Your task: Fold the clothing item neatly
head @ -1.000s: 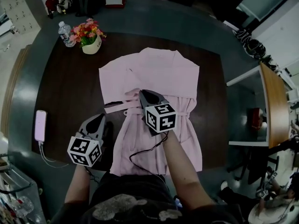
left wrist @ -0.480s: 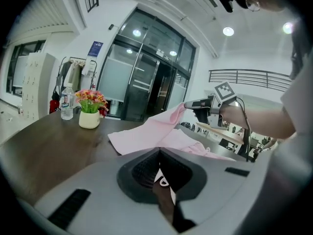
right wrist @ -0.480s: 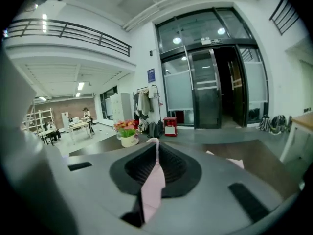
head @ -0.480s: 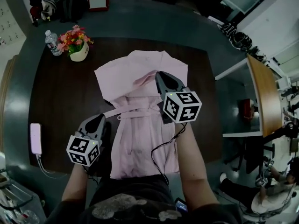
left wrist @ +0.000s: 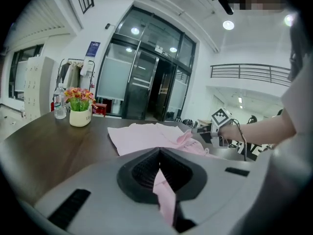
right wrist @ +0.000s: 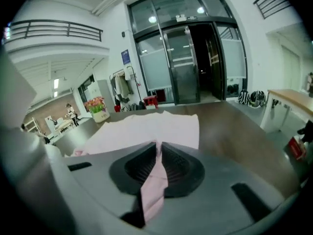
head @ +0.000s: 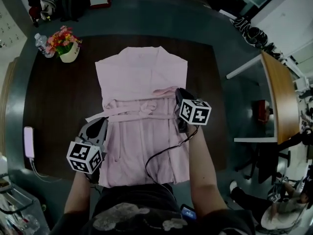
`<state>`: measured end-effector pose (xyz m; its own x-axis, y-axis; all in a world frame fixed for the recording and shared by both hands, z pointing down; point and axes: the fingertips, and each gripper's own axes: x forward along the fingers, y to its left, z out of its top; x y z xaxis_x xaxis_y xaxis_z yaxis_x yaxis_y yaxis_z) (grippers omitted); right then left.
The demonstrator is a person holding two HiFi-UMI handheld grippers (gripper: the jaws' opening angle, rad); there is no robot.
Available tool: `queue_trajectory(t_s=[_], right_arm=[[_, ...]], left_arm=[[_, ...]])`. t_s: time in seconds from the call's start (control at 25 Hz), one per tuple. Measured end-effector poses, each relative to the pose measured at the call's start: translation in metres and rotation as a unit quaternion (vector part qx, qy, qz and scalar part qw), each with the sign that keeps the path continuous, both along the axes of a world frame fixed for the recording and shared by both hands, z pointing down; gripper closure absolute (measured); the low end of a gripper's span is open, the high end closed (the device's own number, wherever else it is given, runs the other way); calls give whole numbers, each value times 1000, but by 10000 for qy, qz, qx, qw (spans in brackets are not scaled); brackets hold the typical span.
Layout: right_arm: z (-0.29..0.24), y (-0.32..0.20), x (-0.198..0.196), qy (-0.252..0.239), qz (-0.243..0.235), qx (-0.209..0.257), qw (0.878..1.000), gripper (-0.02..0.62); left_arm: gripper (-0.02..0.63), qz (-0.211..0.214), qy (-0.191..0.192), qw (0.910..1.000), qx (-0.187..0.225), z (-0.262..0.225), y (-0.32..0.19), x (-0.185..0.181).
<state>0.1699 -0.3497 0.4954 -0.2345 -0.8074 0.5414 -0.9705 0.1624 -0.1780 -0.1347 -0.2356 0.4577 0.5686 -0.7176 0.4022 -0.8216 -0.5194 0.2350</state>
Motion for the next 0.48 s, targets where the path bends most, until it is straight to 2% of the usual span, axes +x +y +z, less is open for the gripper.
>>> queue_trajectory(t_s=[0.16, 0.28, 0.4, 0.48], right_arm=[[11, 6, 22, 329, -1, 31, 9995, 570], [-2, 8, 19, 441, -280, 222, 9984, 555], [-10, 12, -20, 882, -1227, 362, 9879, 555], [-6, 17, -61, 1173, -2004, 382, 9719, 484]], left_arm=[[595, -209, 39, 9998, -23, 1, -5, 22], [596, -242, -26, 9997, -27, 2, -5, 36], [595, -251, -27, 9997, -14, 1, -6, 50], [595, -251, -29, 9997, -14, 1, -6, 59]])
